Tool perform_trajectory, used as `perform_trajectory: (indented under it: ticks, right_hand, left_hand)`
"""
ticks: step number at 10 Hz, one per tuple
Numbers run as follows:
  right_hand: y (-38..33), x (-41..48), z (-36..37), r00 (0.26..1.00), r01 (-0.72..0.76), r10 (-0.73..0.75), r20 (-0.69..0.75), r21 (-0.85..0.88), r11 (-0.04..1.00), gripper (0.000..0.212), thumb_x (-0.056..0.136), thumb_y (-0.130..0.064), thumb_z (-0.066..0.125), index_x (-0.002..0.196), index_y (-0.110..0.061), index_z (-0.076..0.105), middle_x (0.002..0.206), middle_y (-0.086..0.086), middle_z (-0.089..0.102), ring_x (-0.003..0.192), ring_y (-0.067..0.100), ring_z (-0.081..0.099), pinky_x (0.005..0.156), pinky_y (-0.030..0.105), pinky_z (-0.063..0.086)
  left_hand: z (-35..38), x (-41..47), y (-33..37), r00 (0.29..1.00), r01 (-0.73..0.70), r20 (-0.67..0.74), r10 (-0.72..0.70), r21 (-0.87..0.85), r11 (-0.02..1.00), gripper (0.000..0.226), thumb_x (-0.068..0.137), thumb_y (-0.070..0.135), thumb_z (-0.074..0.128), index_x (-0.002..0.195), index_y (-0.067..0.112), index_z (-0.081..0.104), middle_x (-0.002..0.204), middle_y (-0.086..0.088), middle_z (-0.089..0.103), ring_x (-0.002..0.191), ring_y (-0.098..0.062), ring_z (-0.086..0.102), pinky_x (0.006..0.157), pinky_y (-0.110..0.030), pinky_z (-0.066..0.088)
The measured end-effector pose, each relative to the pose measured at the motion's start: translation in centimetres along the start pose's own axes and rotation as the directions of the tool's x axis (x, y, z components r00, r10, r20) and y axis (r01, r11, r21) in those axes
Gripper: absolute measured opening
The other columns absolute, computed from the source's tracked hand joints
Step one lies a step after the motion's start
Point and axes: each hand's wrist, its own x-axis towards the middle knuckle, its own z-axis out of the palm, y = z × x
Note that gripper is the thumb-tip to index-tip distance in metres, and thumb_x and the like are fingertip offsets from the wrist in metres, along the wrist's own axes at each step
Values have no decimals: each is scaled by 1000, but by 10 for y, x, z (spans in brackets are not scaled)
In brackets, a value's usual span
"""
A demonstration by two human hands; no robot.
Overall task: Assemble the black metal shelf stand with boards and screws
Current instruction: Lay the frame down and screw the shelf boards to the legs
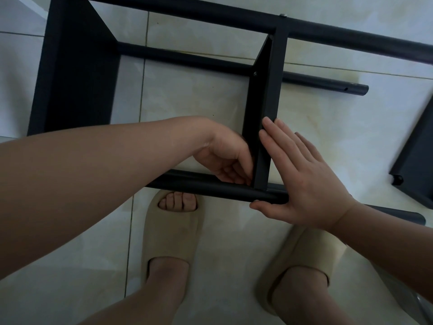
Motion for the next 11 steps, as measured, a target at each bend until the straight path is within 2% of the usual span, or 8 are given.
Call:
perform_trajectory:
  ticks: [1,3,5,6,7,9,10,11]
  right_hand:
    - [0,0,0,1000,-1,1,-2,4,1000,107,83,-70,60,157,-1,25,167,12,16,156,28,13,116,59,31]
    - [1,0,0,1000,1,-1,-3,5,1000,107,83,-70,60,157,-2,25,167,12,16,156,28,13,116,59,31]
    - [0,0,0,1000,-5,5,4,2,1000,107,83,-71,59,157,-2,25,168,11,15,156,27,12,117,58,30]
    - [0,0,-1,1000,-7,6,9,3,1000,107,83,-70,59,157,-2,25,168,11,15,156,27,12,117,59,30]
    - [0,0,-1,1000,-4,4,2,3,1000,106,83,-71,59,157,-2,25,168,12,16,156,28,12,117,58,30]
    - [0,0,0,1000,-3,3,5,1,1000,107,83,-70,59,157,-2,24,168,11,15,156,28,12,117,58,30]
    - [0,0,0,1000,-3,3,0,2,1000,106,83,-71,59,157,-2,25,168,11,15,156,27,12,117,58,30]
    - [0,0,1,1000,-2,2,-2,4,1000,107,83,-70,60,157,-2,25,168,11,16,156,27,12,117,58,30]
  left_hand:
    - [2,1,-3,1000,-25,-14,24,-28,999,18,94,3,57,110,6,66,105,-11,68,93,-20,66,94,-33,51]
    - [0,-1,0,999,20,-30,-17,81,996,12,93,4,61,98,12,67,91,-4,68,85,-17,62,84,-29,50]
    - [3,0,0,1000,-27,-12,27,-11,1000,17,93,1,57,107,6,65,105,-12,65,92,-20,63,89,-31,50]
    - [4,0,-2,999,-16,-31,17,25,1000,16,93,3,60,108,6,67,102,-10,70,93,-21,67,95,-35,51]
    - [3,-1,-1,999,14,-40,-11,62,998,12,94,5,60,101,10,67,93,-6,70,85,-18,65,86,-30,51]
    - [4,-1,2,999,-10,-33,10,-14,1000,18,93,-3,54,107,4,62,103,-14,63,88,-20,61,90,-31,49]
    - [4,-1,0,999,-7,-36,7,-16,1000,19,94,-1,55,111,4,63,106,-13,65,92,-21,63,97,-35,49]
    - [3,-1,2,998,24,-57,-20,64,998,11,93,5,60,101,9,67,93,-6,68,84,-17,63,86,-30,51]
